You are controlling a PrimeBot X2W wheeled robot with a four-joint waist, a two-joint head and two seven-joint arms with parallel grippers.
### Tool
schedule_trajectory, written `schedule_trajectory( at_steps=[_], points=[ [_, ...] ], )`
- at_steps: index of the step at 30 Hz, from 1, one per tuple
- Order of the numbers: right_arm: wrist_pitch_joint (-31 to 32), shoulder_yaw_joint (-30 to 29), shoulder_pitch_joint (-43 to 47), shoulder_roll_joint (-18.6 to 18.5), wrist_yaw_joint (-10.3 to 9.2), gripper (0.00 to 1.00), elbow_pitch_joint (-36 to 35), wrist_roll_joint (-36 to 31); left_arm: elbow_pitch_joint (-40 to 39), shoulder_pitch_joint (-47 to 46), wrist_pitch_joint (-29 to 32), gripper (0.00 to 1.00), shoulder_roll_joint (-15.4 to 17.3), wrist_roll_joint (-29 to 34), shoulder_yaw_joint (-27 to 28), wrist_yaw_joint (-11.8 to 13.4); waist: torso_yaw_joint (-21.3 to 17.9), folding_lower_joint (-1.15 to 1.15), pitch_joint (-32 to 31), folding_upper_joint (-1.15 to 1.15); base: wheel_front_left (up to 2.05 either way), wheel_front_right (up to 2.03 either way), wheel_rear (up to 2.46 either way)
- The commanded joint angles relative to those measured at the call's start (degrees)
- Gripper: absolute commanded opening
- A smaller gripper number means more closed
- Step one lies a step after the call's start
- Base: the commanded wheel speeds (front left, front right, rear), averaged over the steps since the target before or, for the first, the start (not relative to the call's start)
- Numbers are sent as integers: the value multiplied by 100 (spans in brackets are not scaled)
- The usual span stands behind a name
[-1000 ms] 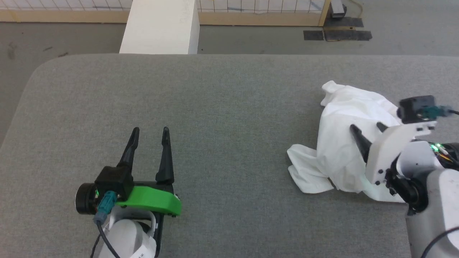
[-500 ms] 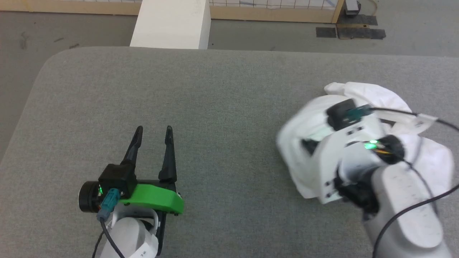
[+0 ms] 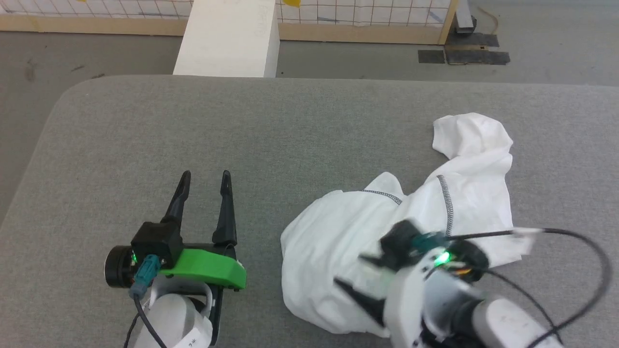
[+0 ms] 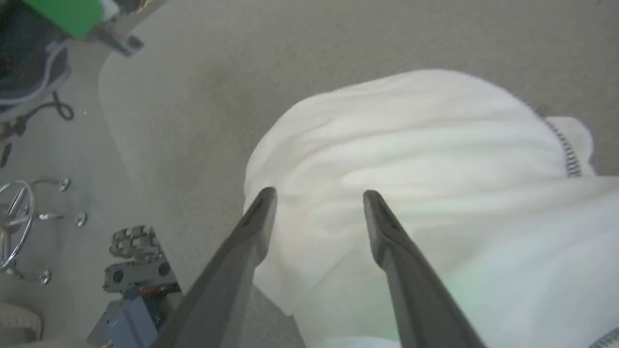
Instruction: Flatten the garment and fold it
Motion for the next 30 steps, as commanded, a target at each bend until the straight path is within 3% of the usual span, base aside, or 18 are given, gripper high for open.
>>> schedule_trajectory(
  at_steps=[1,9,13,21,30],
  points=[
    [-353,-355,113,83,-8,100,-185,-61,1,40,-22,100,-13,-24,-19,-6,-42,0,-25,0,0,0,0],
    [-2254,-2974,949,840,-8,100,-727,-1022,265,-18,-22,100,-13,-36,-279,-209,-273,0,-132,0,0,0,0],
    [-2591,-3720,1330,1027,-8,100,-488,-1369,780,-302,261,100,-10,-2,-664,-435,-395,0,-133,0,0,0,0],
    [-2595,-3806,1500,1154,-8,100,-397,-1452,1898,-1300,2084,100,131,-219,-1380,-735,-719,0,-7,0,0,0,0],
    [-2638,-3627,1402,1202,-8,100,-371,-1302,2583,-1717,4287,100,292,-319,-1643,-701,-1024,0,210,0,0,0,0]
  ],
)
